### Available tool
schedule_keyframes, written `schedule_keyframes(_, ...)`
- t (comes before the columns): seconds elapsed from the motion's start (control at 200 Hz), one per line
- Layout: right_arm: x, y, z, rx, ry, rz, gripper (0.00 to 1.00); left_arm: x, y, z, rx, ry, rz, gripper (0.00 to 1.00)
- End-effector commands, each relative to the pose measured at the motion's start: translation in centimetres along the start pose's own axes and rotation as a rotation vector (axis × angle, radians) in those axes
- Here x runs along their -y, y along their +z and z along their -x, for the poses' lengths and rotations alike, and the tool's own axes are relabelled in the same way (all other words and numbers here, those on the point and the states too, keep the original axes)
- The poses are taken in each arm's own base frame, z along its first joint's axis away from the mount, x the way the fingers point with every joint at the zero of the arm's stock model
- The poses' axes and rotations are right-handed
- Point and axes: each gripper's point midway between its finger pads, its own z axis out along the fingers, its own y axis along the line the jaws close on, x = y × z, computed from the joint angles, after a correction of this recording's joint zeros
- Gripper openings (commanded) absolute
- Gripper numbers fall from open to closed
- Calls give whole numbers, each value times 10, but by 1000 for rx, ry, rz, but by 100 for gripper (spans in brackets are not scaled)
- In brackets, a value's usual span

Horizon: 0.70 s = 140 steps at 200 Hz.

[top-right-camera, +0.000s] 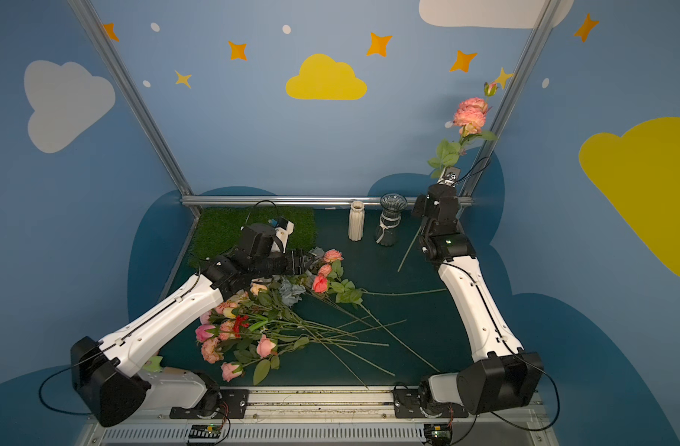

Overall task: Place the pink flowers into the vase
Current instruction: Place the flower in the vase.

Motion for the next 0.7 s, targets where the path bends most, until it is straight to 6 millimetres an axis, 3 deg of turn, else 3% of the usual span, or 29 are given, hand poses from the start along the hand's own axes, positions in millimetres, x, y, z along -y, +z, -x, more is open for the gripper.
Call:
schedule_keyframes(0.0,17,4,66,233,-34,-87,0,-2,-10,18,97,-9,-16,68)
schedule_keyframes(0.205,32,26,124,422,-120,-129,0,-11,-4,21,111,-27,-32,68)
schedule_keyframes(0.345,38,41,153,517,-162,-150,0,-13,9,21,100,-46,-61,68)
schedule_keyframes(0.441,37,47,157,541,-169,-159,0,-16,19,21,89,-53,-66,68)
schedule_keyframes(0.696,27,36,151,650,-220,-168,0,-17,42,15,38,-88,-95,68)
